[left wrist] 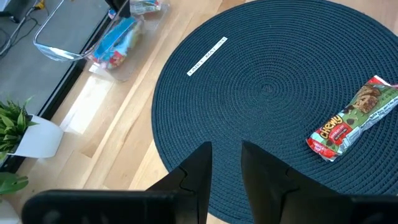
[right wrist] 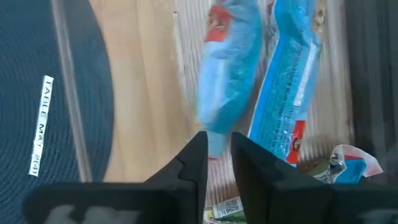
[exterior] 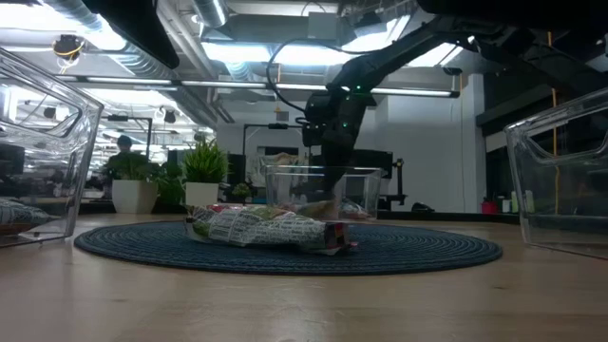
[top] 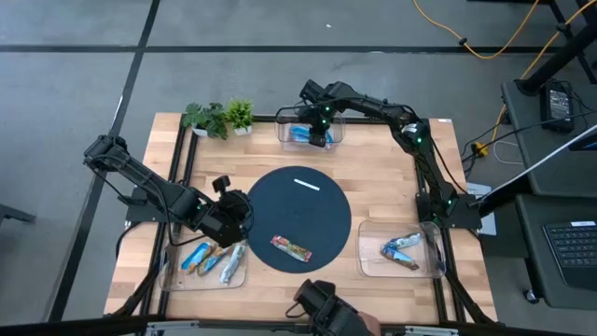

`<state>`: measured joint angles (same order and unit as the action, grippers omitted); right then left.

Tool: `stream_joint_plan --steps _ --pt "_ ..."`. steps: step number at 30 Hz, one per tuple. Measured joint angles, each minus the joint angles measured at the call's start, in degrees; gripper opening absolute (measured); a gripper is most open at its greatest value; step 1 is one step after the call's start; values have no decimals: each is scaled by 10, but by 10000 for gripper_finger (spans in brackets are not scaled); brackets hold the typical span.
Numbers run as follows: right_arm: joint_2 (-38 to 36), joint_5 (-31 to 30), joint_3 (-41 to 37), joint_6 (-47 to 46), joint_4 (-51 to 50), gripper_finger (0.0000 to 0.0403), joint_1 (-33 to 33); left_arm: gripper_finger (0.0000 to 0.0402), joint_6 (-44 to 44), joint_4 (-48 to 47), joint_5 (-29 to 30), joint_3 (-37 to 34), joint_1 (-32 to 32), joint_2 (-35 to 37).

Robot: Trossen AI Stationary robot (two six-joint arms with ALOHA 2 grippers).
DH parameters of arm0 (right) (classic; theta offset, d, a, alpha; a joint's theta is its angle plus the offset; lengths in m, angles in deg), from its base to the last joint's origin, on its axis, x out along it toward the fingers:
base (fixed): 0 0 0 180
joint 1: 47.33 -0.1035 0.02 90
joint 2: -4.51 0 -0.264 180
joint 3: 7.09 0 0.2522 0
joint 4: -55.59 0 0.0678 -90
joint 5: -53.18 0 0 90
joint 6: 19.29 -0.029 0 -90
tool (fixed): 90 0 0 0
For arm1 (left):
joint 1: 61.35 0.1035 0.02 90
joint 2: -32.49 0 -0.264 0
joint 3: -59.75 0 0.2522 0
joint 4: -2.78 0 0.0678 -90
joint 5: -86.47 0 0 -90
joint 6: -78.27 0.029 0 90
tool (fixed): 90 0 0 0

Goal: Pick and place Granola Bars by type
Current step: Put the red granola bar into the top transparent bin

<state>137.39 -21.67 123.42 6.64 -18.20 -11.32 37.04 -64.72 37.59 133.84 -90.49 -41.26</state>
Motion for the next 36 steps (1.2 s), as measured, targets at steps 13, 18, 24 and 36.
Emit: stream_joint_plan --steps 13,18,24,36 --pt "-78 -37 0 -3 -6 99 3 77 50 26 1 0 1 0" --pt "-159 -37 1 -13 -15 88 -4 77 120 69 -28 0 1 0" --pt "-264 -42 1 -17 -23 74 -43 80 125 97 -94 0 26 0" --pt "-403 -146 1 -76 -97 50 -173 181 273 196 -276 0 133 -24"
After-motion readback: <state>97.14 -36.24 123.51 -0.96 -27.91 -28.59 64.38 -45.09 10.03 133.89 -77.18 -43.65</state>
